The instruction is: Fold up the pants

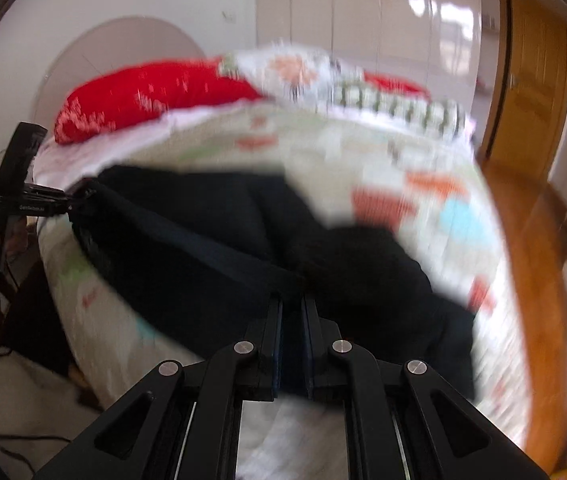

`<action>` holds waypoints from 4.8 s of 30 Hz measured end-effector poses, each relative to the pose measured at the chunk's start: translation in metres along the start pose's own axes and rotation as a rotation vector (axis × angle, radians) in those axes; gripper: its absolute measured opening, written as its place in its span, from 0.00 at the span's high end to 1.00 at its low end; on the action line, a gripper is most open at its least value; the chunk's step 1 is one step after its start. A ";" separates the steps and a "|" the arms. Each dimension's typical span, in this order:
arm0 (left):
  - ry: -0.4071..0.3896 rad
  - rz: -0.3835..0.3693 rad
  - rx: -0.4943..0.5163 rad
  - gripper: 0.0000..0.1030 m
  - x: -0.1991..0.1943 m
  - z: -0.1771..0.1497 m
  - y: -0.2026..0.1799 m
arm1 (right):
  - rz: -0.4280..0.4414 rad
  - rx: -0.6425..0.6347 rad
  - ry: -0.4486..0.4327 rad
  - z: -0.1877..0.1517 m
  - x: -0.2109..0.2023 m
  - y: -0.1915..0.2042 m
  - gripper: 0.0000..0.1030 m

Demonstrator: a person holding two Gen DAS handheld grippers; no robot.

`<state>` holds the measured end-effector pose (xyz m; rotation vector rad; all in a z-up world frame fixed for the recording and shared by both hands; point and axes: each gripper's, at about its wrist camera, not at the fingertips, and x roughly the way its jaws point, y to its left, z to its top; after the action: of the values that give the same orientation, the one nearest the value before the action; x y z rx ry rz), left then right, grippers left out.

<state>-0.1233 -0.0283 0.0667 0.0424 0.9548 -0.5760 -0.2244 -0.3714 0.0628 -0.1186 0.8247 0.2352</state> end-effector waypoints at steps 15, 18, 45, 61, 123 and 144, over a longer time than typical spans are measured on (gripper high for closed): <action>-0.032 -0.037 -0.043 0.58 -0.028 -0.025 0.008 | 0.015 0.217 -0.003 -0.011 -0.027 -0.032 0.66; -0.074 -0.030 -0.059 0.36 -0.043 -0.023 0.013 | 0.021 0.222 -0.038 -0.001 -0.036 -0.032 0.49; -0.062 0.115 -0.139 0.30 0.014 0.022 0.039 | -0.120 0.427 -0.012 0.040 0.054 -0.112 0.78; -0.046 0.097 -0.152 0.30 0.014 0.015 0.042 | -0.331 0.513 0.031 -0.029 -0.025 -0.120 0.83; -0.124 0.193 -0.140 0.41 -0.028 0.016 0.030 | 0.294 -0.214 0.071 0.081 0.081 0.202 0.89; -0.132 0.259 -0.130 0.36 -0.012 0.018 0.020 | 0.141 0.095 -0.013 0.096 0.066 0.102 0.57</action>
<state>-0.1046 -0.0112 0.0822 0.0110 0.8408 -0.2741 -0.1389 -0.2438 0.0772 0.0306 0.8305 0.3288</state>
